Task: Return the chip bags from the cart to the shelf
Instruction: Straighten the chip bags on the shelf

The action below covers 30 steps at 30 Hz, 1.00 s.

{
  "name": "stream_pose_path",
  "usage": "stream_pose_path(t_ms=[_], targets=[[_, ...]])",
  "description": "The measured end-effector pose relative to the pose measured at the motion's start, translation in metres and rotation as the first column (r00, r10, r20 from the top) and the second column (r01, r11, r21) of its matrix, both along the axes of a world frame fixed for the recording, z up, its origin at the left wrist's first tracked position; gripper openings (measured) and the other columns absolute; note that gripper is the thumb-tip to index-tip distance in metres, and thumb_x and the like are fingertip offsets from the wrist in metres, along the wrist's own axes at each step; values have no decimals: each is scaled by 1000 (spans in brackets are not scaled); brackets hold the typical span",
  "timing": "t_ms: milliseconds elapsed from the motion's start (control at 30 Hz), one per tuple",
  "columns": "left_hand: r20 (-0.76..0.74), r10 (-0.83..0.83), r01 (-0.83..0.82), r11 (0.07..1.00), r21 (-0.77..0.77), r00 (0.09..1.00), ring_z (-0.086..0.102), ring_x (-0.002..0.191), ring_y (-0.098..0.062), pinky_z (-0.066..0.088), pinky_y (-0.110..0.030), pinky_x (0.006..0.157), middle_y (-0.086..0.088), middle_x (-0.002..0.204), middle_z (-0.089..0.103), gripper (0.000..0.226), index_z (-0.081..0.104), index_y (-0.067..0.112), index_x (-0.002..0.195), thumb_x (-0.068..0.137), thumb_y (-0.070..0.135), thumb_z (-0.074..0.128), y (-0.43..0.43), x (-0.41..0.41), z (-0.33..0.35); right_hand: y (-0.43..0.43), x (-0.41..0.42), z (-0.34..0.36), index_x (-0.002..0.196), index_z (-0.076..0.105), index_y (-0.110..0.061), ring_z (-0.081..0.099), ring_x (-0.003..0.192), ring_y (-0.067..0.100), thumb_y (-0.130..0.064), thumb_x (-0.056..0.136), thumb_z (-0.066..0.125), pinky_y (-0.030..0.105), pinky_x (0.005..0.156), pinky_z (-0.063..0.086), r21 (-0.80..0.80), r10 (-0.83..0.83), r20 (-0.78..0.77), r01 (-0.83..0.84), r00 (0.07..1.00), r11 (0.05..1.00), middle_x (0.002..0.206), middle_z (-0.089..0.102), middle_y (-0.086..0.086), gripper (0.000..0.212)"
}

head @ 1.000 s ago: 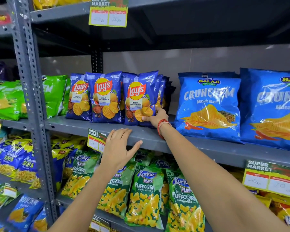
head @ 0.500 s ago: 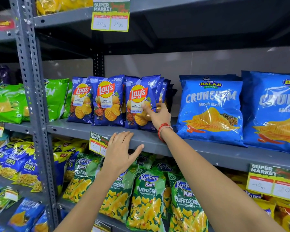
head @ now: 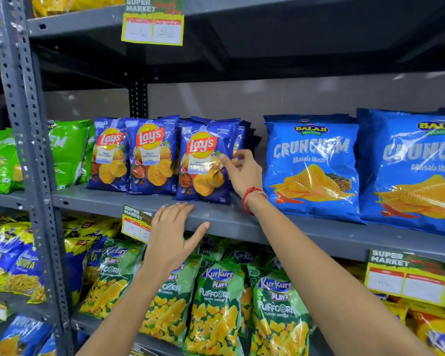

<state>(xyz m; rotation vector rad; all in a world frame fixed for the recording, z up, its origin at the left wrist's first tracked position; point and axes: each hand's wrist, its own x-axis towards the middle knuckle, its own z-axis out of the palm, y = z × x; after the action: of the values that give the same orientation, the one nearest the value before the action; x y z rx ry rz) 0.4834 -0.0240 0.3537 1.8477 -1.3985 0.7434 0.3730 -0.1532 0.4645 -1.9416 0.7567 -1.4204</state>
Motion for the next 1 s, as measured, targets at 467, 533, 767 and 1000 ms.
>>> stream_pose_path(t_ms=[467,533,767,1000], targets=[[-328,-478,375,866,-329,815,49,117,-23,39,-35,98,-10,130,51,52,47,14,130,92,49,47,-98,-95,93,-41,-167,19,120,52,-6,47,118,31,-48,85,60,32,90,35,-134,-511,165,532,844,836,122,55,14,56],[-420,-492,388,867,-312,763,44,124,-27,36,-45,105,-13,138,44,63,39,14,137,90,54,46,-120,-104,100,-48,-176,11,126,47,-5,46,121,32,-49,84,61,37,96,37,-84,-486,118,496,866,864,126,52,17,62],[-790,-439,387,879,-279,427,35,133,-30,28,-41,106,-10,148,36,78,25,16,146,87,64,40,-165,-117,106,-60,-174,7,146,24,-13,40,133,35,-62,82,52,46,108,33,247,-345,36,326,938,912,147,40,16,86],[-762,-599,475,760,-443,247,44,106,-8,34,-24,86,9,115,46,56,48,14,131,91,54,46,-176,-110,109,-76,-167,12,95,51,-26,45,97,27,-72,73,55,37,82,37,409,-303,146,222,942,885,83,50,-1,51]])
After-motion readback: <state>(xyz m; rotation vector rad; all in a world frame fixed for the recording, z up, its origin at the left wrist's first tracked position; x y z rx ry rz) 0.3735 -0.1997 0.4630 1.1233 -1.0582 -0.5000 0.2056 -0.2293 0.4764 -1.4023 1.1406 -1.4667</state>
